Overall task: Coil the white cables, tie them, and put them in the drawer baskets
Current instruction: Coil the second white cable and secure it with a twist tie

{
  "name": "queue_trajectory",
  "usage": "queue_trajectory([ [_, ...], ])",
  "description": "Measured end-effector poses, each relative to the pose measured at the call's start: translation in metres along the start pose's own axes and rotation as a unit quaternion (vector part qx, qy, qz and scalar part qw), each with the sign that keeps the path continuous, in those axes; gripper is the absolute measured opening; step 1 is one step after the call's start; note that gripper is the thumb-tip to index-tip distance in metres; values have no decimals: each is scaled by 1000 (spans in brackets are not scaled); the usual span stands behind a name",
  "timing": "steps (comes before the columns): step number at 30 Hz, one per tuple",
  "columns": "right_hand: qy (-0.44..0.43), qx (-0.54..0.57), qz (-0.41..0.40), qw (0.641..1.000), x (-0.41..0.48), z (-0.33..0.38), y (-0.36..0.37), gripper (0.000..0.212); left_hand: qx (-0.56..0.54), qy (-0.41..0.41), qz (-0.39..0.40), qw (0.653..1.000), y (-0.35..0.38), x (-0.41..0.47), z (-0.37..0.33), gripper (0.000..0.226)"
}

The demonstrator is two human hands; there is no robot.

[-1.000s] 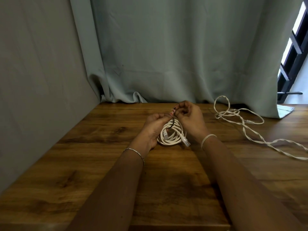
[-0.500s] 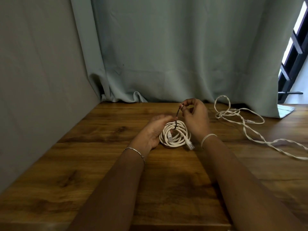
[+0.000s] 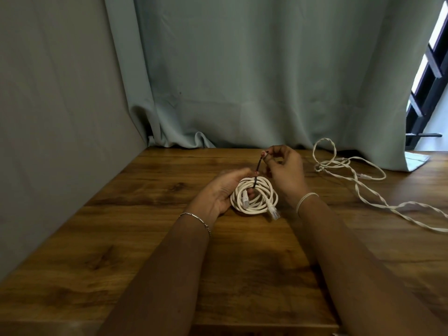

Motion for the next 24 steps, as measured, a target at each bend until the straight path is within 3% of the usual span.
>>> queue_trajectory([
  [4,88,128,60,986,-4,-4,7,15,-21,10,-19,1000,-4,2,-2,12],
  [9,155,142,110,972,-8,-13,18,28,-43,14,-36,998,-7,6,-2,12],
  [13,186,149,121,964,-12,-17,22,22,-44,15,-34,998,-6,5,-2,11],
  [19,99,153,45,982,-9,-2,14,19,-44,13,-35,998,-4,7,0,12],
  [24,28,137,4,990,-9,6,10,39,-60,21,-25,998,1,6,-2,10],
])
Point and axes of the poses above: each hand's wrist, its own x-axis towards the middle knuckle, its own y-axis out of the palm, z = x × y, the point moved 6 cm from there along x, towards the middle knuckle, and after that the axes turned 8 degrees about x, right-handed, at the moved point
